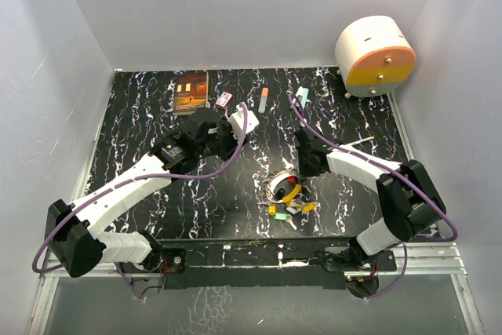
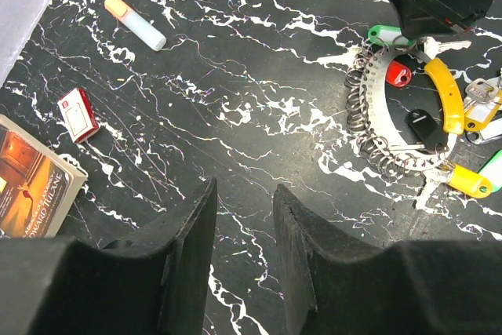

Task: Put the keys on the keyring

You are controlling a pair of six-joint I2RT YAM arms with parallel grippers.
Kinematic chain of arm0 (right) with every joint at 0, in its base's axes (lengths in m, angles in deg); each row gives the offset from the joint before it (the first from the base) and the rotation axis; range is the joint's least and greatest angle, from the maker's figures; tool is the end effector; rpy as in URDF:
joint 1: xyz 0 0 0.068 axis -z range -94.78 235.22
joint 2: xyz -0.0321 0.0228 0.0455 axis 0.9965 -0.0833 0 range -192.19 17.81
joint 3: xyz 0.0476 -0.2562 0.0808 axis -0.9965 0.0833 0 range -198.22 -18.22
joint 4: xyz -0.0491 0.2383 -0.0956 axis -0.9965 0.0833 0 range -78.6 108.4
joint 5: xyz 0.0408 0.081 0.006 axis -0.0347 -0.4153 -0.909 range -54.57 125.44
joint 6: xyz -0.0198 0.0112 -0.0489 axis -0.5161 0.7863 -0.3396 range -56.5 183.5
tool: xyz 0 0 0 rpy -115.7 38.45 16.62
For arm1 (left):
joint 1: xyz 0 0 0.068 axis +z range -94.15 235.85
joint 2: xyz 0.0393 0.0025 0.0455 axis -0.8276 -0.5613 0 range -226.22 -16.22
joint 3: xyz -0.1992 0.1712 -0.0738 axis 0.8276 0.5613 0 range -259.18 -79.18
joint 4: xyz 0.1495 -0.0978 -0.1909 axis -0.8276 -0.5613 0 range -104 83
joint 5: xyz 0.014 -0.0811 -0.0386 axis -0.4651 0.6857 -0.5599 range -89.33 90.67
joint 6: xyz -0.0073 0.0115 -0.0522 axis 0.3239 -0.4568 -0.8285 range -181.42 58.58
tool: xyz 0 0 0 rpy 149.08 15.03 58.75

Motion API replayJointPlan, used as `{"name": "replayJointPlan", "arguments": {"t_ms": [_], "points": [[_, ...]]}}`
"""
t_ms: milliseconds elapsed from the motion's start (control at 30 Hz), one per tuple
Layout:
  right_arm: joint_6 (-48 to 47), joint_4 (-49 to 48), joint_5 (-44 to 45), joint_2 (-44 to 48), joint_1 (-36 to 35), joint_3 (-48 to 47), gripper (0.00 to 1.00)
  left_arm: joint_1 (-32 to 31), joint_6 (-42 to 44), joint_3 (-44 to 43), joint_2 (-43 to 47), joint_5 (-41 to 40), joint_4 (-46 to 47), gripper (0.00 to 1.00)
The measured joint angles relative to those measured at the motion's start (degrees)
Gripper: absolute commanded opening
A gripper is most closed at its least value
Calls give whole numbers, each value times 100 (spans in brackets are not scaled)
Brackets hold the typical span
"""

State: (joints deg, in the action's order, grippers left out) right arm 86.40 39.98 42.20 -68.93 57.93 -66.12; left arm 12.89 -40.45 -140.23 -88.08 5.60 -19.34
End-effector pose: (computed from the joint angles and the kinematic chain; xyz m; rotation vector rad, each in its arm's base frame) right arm 0.2468 0.1226 0.1692 -0.0726 2.7335 0.0852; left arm 0.2104 -0.2000 0.3344 1.1003 1.6562 -0.3343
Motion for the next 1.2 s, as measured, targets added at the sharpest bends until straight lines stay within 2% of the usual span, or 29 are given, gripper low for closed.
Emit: {"name": "replayJointPlan", "arguments": {"t_ms": [133, 267, 367, 467, 567, 800, 967, 1200], "points": [[129, 98, 367, 105, 48, -68, 8, 4, 0, 0, 0, 0, 0, 34], [177, 138, 739, 505, 103, -247, 35, 7, 0, 7, 7, 0, 9, 35], [140, 111, 778, 774, 111, -396, 40, 11, -2, 28, 15, 0, 22, 35], [79, 92, 470, 970, 116, -407, 40, 11, -2, 59, 39, 0, 37, 35], [42, 87, -70, 1086, 109, -354, 28, 13, -2, 98, 57, 0, 35, 35], [278, 337, -1226, 1132, -225, -260, 34, 24, -2, 107, 57, 4, 42, 36], [273, 426, -1539, 1045, -855, -195, 32, 42, 2, 107, 57, 20, 42, 36], [345, 697, -1613, 621, -933, -170, 28, 48, 7, 111, 57, 24, 42, 36]]}}
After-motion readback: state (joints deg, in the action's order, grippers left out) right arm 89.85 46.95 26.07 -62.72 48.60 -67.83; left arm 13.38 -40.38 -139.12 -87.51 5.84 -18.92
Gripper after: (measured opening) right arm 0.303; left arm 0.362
